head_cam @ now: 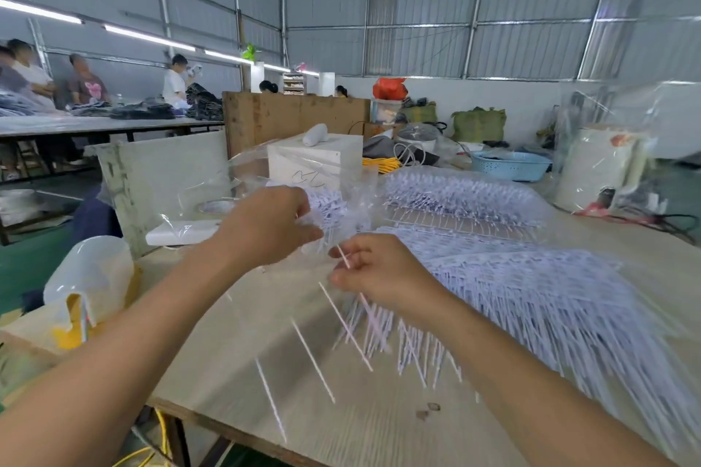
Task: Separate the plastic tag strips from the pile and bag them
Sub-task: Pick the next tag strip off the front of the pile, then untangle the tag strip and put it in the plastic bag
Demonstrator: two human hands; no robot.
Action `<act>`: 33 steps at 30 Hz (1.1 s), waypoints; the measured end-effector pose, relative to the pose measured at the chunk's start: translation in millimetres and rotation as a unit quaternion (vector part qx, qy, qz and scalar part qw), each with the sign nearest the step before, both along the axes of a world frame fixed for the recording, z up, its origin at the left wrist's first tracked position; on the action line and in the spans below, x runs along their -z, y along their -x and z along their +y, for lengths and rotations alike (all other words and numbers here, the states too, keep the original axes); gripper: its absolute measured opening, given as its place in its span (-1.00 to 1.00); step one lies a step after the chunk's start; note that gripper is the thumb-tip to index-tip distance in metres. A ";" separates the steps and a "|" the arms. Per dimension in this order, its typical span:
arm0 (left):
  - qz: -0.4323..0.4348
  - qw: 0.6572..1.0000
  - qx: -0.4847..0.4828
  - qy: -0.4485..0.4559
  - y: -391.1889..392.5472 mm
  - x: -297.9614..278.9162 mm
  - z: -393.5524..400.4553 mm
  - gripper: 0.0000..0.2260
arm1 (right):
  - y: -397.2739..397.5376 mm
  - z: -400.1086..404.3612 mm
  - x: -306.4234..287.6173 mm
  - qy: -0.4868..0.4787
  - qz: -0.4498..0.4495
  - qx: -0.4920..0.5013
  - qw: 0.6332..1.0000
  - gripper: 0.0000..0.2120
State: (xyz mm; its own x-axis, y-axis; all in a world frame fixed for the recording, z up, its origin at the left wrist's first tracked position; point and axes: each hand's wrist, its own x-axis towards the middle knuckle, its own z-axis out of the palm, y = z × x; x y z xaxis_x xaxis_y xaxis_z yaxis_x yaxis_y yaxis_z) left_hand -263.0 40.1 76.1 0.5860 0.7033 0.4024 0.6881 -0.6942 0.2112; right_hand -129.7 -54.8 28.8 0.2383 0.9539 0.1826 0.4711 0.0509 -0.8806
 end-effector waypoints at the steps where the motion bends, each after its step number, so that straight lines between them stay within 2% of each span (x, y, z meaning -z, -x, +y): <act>1: -0.017 0.999 0.031 -0.009 -14.3 -5.8 -8.5 -0.75 | -7.6 -10.5 -9.7 -0.002 0.028 0.004 1.000 -0.79; 4: -0.047 0.993 0.108 -0.027 -57.4 -14.3 -32.5 -0.80 | -35.1 -41.5 -30.2 -0.006 0.082 0.039 0.996 -0.77; 8: -0.027 0.978 0.200 -0.052 -105.2 -14.6 -61.3 -0.73 | -75.1 -74.5 -38.9 -0.030 0.178 0.113 0.977 -0.71; 12: -0.048 0.957 0.282 -0.053 -145.0 -7.1 -82.4 -0.73 | -107.4 -99.3 -30.5 -0.114 0.204 0.174 0.956 -0.84; 16: -0.096 0.946 0.305 0.058 -173.4 3.1 -90.3 -0.69 | -134.4 -119.2 -17.1 -0.158 0.226 0.234 0.932 -0.91; 19: -0.069 0.942 0.317 0.086 -190.2 11.7 -87.3 -0.83 | -146.4 -124.5 -8.6 -0.152 0.253 0.239 0.925 -0.90; 23: -0.038 0.937 0.321 0.133 -206.8 19.6 -82.0 -0.87 | -158.3 -121.2 -6.3 -0.157 0.274 0.243 0.917 -0.87; 25: -0.040 0.927 0.334 0.167 -211.5 22.5 -80.6 -0.90 | -162.1 -119.5 -5.5 -0.139 0.245 0.232 0.931 -0.91; 28: -0.065 0.909 0.361 0.197 -213.5 22.1 -81.4 -0.89 | -166.1 -118.5 -5.0 -0.101 0.135 0.212 0.963 -0.89; 30: -0.069 0.904 0.348 0.237 -214.7 20.6 -80.0 -0.90 | -169.1 -117.4 -6.3 -0.114 0.106 0.213 0.965 -0.86; 33: -0.060 0.915 0.312 0.248 -218.5 18.8 -78.3 -0.78 | -172.7 -114.0 -4.8 -0.148 0.084 0.239 0.956 -0.88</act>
